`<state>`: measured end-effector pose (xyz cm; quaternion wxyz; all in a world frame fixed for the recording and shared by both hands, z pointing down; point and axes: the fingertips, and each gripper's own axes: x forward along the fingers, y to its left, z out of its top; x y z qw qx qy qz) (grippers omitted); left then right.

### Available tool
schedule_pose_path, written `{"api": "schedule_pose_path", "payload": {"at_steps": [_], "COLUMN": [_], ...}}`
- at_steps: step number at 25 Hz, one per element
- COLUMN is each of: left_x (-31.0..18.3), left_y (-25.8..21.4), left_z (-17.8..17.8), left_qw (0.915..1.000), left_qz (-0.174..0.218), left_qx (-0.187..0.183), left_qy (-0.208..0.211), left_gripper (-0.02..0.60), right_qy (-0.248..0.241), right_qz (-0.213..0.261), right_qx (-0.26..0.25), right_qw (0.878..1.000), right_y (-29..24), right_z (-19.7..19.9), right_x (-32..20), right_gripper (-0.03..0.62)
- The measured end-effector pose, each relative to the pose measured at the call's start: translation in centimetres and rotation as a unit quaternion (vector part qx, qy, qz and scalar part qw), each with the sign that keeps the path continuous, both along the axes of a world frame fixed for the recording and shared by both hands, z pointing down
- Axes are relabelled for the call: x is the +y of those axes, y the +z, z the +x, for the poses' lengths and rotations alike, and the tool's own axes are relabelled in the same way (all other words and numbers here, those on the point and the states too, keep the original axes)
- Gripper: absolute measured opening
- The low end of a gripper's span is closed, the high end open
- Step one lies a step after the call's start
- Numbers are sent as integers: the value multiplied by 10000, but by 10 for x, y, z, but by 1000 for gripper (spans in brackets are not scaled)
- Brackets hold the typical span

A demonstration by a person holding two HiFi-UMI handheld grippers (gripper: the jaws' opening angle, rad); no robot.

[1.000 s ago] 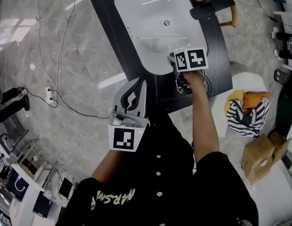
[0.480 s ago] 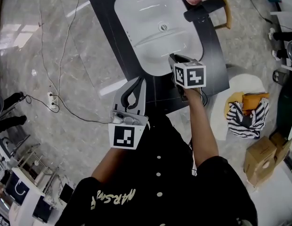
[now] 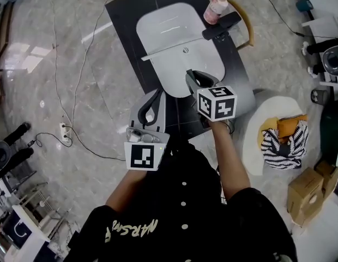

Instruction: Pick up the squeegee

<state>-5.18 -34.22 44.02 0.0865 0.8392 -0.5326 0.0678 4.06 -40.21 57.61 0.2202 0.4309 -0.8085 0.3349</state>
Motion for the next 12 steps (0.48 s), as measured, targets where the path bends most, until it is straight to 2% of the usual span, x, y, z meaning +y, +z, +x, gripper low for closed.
{"api": "schedule_pose_path", "payload": {"at_steps": [6, 12], "left_x": [1, -5], "left_y": [-41, -72], "left_z": [-3, -2], "left_qw": [9990, 9973], "left_qz": [447, 731], "left_qx": [-12, 70], "left_qy": [6, 8], "left_gripper": [18, 18], "right_qy": [24, 413], "right_qz": [445, 1551], "right_qx": [-309, -319], "right_qw": [9985, 9865], "right_y": [-50, -121], "right_z": [-10, 8], "right_x": [7, 5], "right_gripper": [86, 86]}}
